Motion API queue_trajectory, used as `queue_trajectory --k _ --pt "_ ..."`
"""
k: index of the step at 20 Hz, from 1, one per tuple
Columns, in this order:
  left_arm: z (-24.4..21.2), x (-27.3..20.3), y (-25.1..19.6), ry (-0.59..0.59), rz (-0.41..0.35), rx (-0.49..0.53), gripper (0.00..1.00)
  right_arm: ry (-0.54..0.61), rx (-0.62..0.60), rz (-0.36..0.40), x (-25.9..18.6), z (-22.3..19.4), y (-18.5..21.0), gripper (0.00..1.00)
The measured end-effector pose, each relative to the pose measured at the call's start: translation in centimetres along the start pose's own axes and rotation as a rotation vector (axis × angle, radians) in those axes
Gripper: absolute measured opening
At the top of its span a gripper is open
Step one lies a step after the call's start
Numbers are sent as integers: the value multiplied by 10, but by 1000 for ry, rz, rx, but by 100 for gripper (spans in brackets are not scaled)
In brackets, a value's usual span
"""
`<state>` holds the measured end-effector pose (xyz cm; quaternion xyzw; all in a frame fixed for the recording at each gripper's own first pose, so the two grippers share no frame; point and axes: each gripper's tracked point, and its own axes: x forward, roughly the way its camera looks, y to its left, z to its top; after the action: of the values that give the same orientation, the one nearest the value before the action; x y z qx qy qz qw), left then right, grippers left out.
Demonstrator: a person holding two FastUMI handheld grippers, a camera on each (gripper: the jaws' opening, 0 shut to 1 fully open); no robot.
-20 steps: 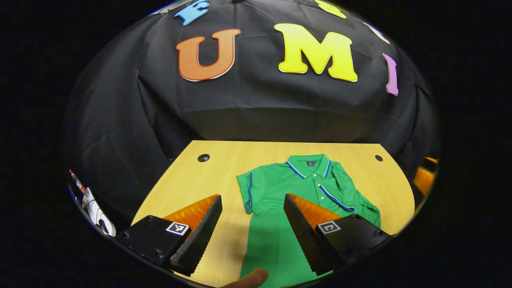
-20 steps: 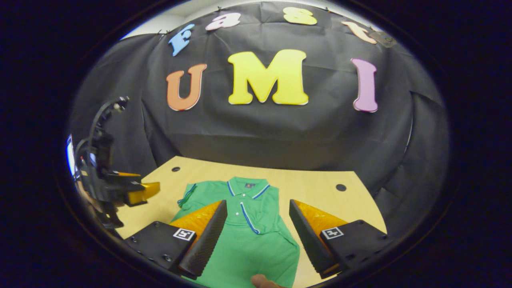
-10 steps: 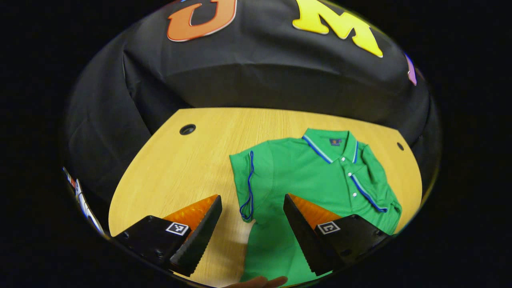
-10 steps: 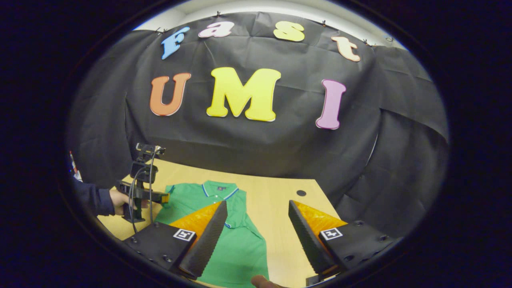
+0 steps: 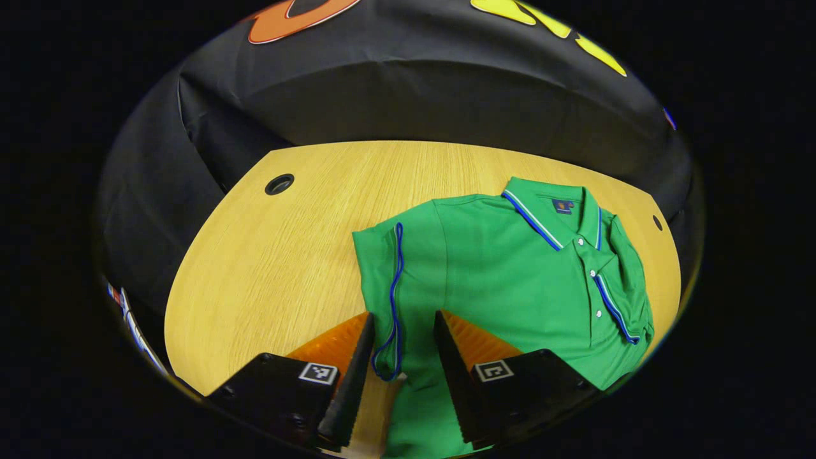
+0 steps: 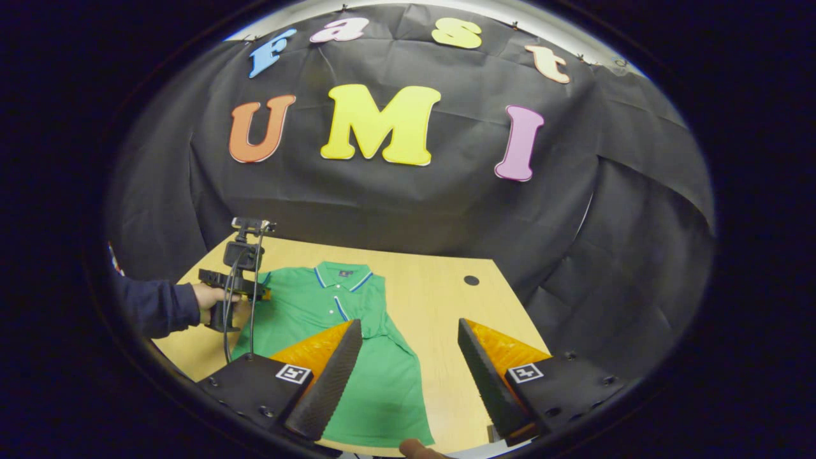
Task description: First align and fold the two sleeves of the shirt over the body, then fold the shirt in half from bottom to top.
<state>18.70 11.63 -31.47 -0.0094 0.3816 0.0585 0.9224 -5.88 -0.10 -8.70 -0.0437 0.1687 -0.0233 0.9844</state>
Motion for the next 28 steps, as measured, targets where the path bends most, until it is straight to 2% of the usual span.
queue_trajectory --k 2,3,6,10,14,18,23,28 --pt "-1 4 5 14 19 13 62 2 -10 6 -1 -1 5 95" --pt "-2 4 5 21 22 20 55 5 -12 10 1 -2 7 94" --pt "-3 4 5 35 21 35 25 15 -13 16 1 -5 12 95" --pt "-3 4 1 47 -8 62 10 28 -19 23 5 -9 15 95" --pt "-1 -1 6 48 -13 92 4 34 -14 30 7 -12 15 95" --pt "16 -15 4 -4 -1 130 4 42 17 29 8 -17 11 96" --pt "28 -31 -24 -52 -30 213 4 53 42 23 8 -23 8 97" --pt "11 -36 -56 -40 -61 301 4 60 53 12 1 -31 3 96"
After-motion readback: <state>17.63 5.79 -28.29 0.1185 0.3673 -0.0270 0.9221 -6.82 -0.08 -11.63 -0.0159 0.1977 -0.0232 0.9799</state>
